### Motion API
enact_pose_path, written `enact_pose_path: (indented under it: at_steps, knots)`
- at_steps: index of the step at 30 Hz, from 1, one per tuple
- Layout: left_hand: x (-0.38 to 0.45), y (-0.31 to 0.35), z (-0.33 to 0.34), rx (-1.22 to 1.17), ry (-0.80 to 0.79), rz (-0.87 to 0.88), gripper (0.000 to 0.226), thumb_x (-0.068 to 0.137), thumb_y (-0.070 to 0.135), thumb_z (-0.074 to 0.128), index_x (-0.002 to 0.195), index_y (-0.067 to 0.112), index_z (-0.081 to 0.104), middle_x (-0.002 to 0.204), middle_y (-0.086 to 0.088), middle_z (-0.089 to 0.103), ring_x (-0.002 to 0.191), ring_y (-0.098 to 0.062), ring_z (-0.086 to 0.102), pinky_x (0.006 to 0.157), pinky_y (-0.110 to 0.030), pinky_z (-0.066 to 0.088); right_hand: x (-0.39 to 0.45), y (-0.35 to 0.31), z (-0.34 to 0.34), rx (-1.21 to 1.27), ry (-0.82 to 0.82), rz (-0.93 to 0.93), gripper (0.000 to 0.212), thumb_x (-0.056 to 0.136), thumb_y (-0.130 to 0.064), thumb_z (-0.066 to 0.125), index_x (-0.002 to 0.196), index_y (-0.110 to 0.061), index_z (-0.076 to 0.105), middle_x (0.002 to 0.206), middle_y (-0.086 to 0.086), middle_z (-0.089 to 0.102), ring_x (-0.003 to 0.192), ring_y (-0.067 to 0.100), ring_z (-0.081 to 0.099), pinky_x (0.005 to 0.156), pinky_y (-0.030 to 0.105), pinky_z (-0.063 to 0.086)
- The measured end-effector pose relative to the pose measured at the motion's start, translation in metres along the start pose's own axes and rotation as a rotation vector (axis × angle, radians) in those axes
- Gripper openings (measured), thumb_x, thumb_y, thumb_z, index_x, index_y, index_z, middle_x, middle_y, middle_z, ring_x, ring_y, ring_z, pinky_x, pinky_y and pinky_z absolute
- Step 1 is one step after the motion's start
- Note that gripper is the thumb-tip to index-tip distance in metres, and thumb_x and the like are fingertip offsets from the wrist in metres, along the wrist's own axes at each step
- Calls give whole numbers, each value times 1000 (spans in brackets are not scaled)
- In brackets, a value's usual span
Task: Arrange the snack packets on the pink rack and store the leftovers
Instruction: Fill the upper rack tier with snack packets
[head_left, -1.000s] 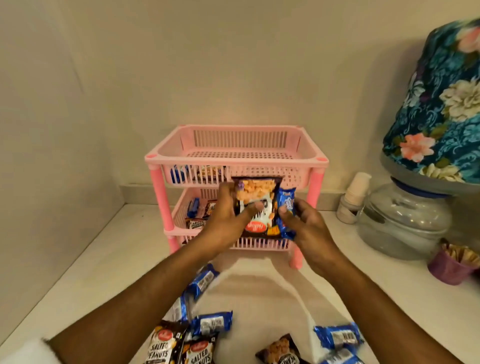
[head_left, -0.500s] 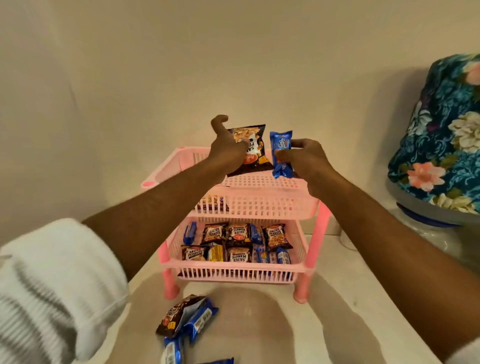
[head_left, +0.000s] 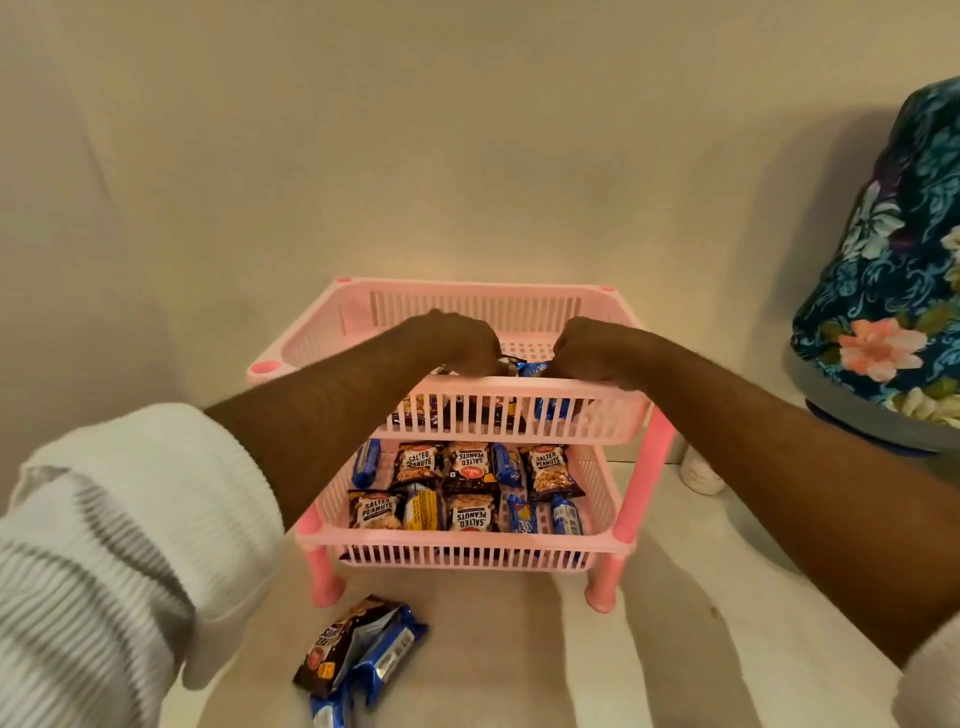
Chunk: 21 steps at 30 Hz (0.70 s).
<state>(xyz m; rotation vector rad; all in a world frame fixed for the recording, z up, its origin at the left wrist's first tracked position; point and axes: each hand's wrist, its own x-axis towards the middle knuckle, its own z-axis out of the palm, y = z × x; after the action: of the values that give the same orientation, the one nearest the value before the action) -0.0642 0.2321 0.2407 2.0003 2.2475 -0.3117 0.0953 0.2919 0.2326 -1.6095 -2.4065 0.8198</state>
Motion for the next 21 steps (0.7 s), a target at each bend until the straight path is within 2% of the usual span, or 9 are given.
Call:
enact_pose_path:
  at_steps: [2, 5, 7, 9, 14, 21]
  knots:
    - [-1, -1, -3, 171, 43, 28, 49, 100, 50, 40, 143, 28, 48, 146, -7, 48, 138, -34, 33, 113, -48, 21, 3, 1, 2, -25, 13, -23, 26, 83, -20, 73, 103, -6, 63, 99, 8, 72, 91, 24, 70, 78, 36, 58]
    - [-2, -1, -4, 73, 36, 125, 44, 99, 27, 52, 143, 26, 50, 146, -6, 50, 132, -30, 46, 111, -41, 37, 5, 1, 3, -41, -5, -20, 21, 87, -18, 68, 100, -3, 64, 103, 10, 72, 95, 27, 70, 85, 37, 58]
    - [-2, -2, -3, -16, -9, 155, 42, 100, 20, 52, 141, 26, 53, 143, -4, 54, 124, -27, 54, 105, -40, 46, 4, 0, 4, -39, -8, -20, 23, 88, -15, 65, 108, -4, 66, 107, 11, 71, 100, 28, 69, 90, 40, 58]
    - [-1, -2, -3, 11, -67, 165, 40, 100, 20, 51, 140, 27, 54, 140, -3, 57, 121, -26, 56, 101, -38, 47, 1, -1, 4, -51, 9, -29, 25, 89, -15, 62, 111, -4, 67, 107, 11, 71, 100, 28, 69, 92, 44, 57]
    - [2, 0, -7, 137, -163, 184, 45, 98, 22, 55, 142, 31, 50, 139, 0, 57, 121, -26, 57, 104, -42, 46, -1, -2, 7, -87, 32, -65, 28, 87, -17, 69, 112, -4, 70, 105, 11, 73, 95, 25, 71, 88, 41, 59]
    - [6, -5, -3, 28, -155, 171, 53, 96, 19, 57, 147, 29, 44, 145, -5, 51, 126, -26, 53, 107, -43, 43, 1, 1, 7, -28, 37, -39, 32, 84, -16, 73, 112, -2, 70, 106, 12, 72, 96, 27, 70, 90, 44, 59]
